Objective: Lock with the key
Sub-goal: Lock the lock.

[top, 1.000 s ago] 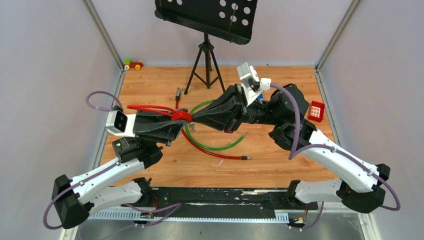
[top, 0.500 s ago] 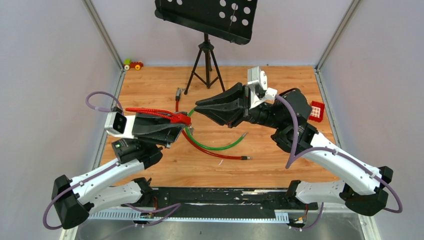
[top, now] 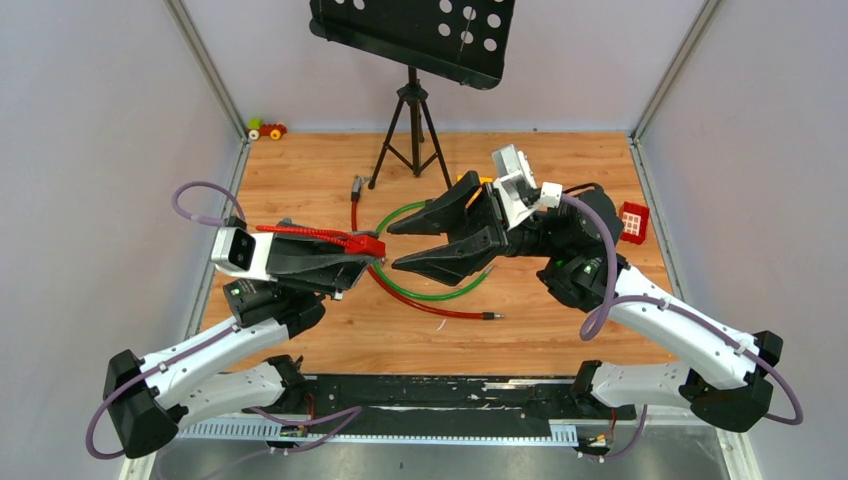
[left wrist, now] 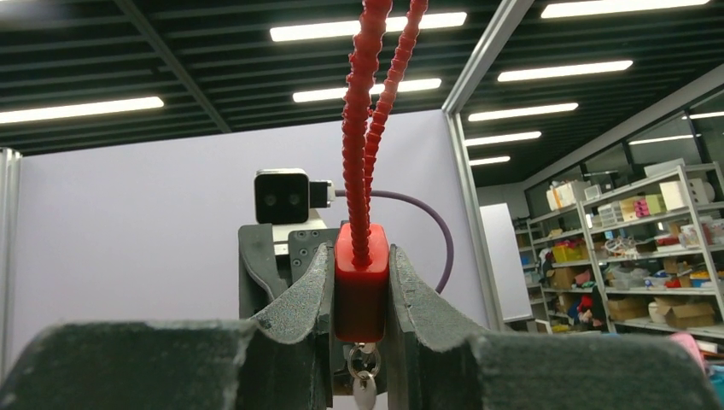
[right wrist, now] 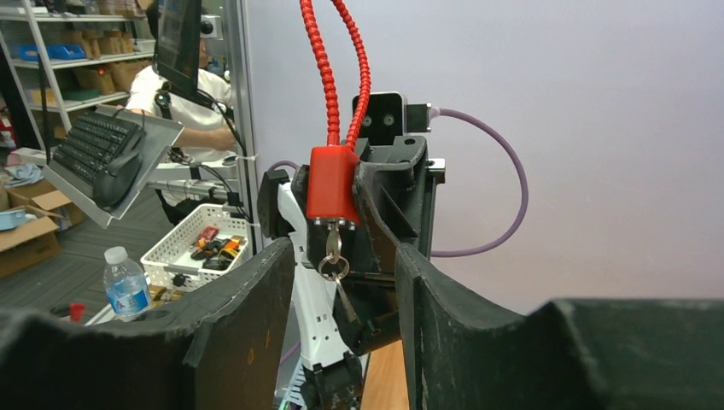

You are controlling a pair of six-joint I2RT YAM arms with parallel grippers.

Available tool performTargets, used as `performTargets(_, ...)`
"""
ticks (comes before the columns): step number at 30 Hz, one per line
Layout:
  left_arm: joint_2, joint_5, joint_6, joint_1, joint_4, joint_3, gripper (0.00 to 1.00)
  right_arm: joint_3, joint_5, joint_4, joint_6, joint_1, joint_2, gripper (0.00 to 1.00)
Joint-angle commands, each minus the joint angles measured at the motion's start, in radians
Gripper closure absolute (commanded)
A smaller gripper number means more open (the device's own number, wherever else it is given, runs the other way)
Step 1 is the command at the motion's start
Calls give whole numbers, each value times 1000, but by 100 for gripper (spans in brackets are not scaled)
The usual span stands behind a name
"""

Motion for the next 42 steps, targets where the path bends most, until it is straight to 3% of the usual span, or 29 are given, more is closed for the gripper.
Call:
performTargets(1,-11,11,5,-4,87,35,100,30,-21,56,79,2,12,54)
performTargets(9,-9,11,4,-3,87,36,100,50,-13,34,98,2,42,58)
performTargets(15,-9,10,9,-4,87,32,100,69,-21,20,106,2,51,67)
performTargets(20,-6,7,9,-4,87,31,100,71,-21,15,106,2,50,96)
performTargets(22,-5,6,9,-4,87,31,100,71,-19,2,101,2,49,100)
performTargets(27,-1,3,9,-4,87,34,100,83,-11,-59,60,5,48,100)
performTargets(29,-1,2,10,-3,87,34,100,84,-7,-72,55,5,46,81)
performTargets(31,0,4,9,-4,87,35,100,84,-26,-67,59,5,45,74)
performTargets(34,0,2,13,-4,87,34,100,82,-56,-56,73,5,48,74)
performTargets(38,3,3,10,-4,87,36,100,81,-54,-54,81,5,51,88)
performTargets(40,3,3,10,-4,87,36,100,79,-56,-54,83,5,51,75)
performTargets(42,4,2,12,-4,87,36,100,78,-57,-52,86,5,51,75)
